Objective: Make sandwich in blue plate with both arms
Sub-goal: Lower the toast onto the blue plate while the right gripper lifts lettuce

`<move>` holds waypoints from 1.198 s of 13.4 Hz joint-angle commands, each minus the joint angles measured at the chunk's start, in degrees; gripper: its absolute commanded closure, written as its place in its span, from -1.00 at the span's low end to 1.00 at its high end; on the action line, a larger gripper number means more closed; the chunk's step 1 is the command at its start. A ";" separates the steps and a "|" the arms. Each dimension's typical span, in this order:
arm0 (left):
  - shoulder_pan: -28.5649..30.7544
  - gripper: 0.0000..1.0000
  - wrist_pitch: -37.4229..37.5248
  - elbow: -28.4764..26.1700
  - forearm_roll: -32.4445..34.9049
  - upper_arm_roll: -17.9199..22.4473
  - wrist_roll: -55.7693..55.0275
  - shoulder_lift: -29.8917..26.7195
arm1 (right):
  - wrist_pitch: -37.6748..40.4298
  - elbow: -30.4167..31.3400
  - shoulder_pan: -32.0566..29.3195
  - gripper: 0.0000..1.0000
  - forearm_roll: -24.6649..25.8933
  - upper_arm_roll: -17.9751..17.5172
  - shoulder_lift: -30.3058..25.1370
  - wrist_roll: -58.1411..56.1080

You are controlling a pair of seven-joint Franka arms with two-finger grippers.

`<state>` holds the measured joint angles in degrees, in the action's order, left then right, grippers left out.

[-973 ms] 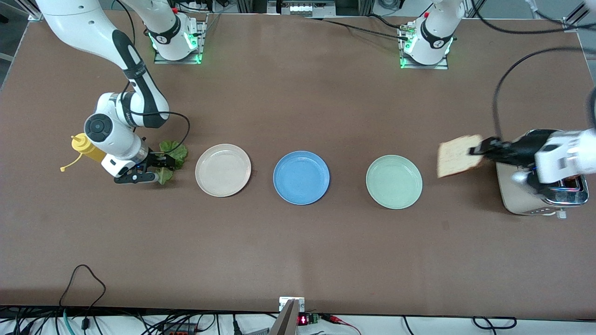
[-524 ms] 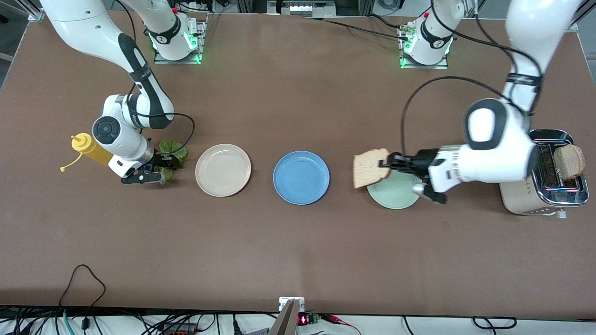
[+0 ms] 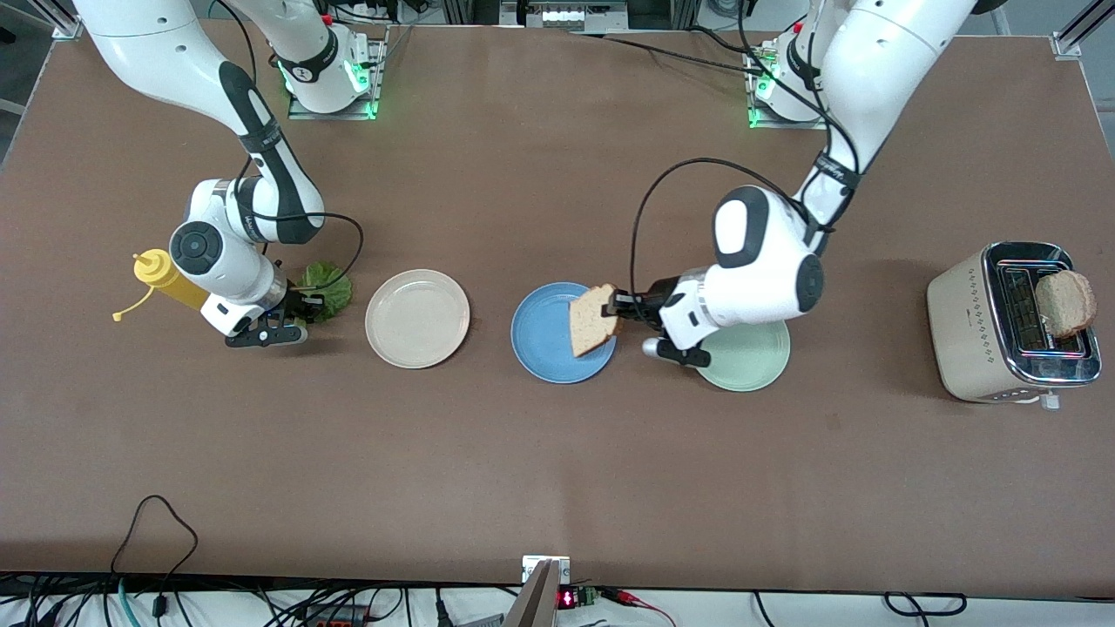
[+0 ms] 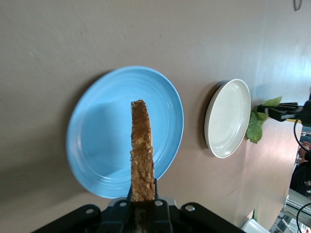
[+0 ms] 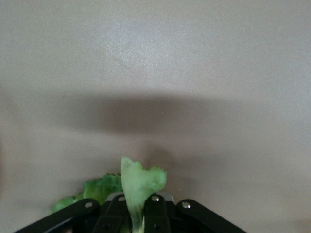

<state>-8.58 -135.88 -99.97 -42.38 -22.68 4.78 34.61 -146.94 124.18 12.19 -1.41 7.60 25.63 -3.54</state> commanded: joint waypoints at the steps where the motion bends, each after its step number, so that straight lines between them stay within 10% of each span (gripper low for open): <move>1: -1.96 0.97 -0.18 1.36 -4.10 0.45 -1.61 0.90 | 4.02 -2.10 -0.06 0.89 -0.34 0.22 -0.58 -0.67; 11: -4.51 0.86 -3.52 7.24 -10.01 0.53 -0.74 7.48 | 25.83 -16.60 0.12 0.88 -6.55 0.14 -1.02 6.60; 12: -4.51 0.32 -3.52 7.25 -9.83 0.53 -0.74 7.66 | 25.83 -16.61 0.21 0.88 -8.50 0.13 -1.02 7.49; 13: -4.51 -0.81 -3.52 7.25 -10.44 0.53 -0.74 7.75 | 26.09 -16.95 0.90 0.88 -10.26 0.13 -1.02 8.37; 16: -3.81 -1.00 -3.34 6.81 -10.10 0.53 -0.56 7.31 | 27.41 -17.57 2.84 0.87 -11.68 0.13 -0.76 12.94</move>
<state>-12.54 -139.34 -94.08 -51.57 -22.33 3.60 41.68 -121.25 107.88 13.62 -11.91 7.60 24.45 6.35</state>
